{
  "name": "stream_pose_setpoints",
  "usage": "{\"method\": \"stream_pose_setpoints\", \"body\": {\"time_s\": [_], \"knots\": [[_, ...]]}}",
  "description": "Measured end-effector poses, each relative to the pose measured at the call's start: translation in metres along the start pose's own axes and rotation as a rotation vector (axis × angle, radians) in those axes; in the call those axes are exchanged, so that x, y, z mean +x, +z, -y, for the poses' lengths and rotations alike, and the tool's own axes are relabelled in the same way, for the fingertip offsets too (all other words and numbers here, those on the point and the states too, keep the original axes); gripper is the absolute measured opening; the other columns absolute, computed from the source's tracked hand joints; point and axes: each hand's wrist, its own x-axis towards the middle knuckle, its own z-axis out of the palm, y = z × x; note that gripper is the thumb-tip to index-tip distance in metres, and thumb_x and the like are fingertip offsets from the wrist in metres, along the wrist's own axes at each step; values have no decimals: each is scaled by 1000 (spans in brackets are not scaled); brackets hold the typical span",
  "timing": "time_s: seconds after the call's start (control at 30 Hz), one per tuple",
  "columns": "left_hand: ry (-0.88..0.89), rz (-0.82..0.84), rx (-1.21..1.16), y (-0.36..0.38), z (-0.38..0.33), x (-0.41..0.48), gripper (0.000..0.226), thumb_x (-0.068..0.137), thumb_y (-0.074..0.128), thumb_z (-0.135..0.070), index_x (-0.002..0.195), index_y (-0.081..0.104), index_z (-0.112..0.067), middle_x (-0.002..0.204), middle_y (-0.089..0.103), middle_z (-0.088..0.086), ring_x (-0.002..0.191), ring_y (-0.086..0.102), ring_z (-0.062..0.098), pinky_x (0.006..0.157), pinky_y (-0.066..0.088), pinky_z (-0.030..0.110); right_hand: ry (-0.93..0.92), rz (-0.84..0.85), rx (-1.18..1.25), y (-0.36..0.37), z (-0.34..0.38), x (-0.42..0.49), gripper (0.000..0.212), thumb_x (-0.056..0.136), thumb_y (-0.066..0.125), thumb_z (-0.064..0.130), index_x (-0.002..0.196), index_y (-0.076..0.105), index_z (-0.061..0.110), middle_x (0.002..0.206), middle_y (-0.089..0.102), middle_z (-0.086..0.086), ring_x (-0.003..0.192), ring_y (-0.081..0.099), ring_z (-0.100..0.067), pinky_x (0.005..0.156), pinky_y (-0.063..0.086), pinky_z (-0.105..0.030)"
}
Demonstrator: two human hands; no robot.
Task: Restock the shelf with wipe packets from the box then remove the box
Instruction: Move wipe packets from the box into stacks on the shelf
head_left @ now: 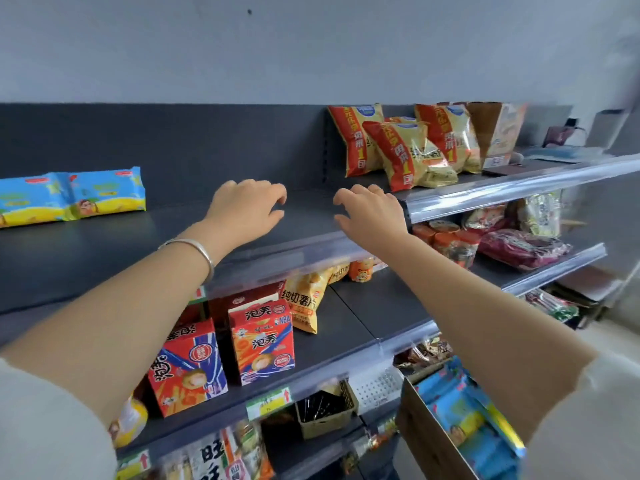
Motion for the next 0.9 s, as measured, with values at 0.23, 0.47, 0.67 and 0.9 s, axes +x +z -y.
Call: {"method": "stream_pose_setpoints", "body": {"time_s": [0.23, 0.47, 0.67, 0.9], "knots": [[143, 32, -81, 3, -126, 25, 25, 96, 45, -30, 118, 54, -22, 107, 61, -1, 101, 56, 22, 82, 40, 36, 124, 41, -73, -22, -94, -74, 25, 94, 49, 28, 117, 55, 19, 115, 58, -5, 113, 50, -32, 86, 40, -40], [227, 131, -195, 26, -208, 38, 22, 95, 43, -31, 112, 54, -22, 107, 60, -1, 101, 57, 24, 69, 40, 32, 269, 103, -102, -24, -153, -132, 30, 92, 51, 31, 121, 54, 22, 125, 57, -4, 116, 50, -32, 87, 42, -40], [360, 241, -249, 61, -257, 31, 24, 95, 45, -35, 116, 51, -25, 117, 59, -1, 106, 56, 26, 74, 41, 34, 356, 215, -141, -6, -177, -176, 28, 93, 51, 31, 117, 54, 19, 116, 57, -6, 111, 51, -33, 81, 42, -39], [497, 391, -321, 118, -294, 26, 25, 95, 46, -35, 116, 53, -24, 115, 59, -1, 108, 55, 22, 78, 42, 33, 497, 405, -172, 30, -200, -220, 27, 95, 48, 28, 121, 54, 22, 115, 57, -4, 109, 55, -30, 74, 44, -36]]}}
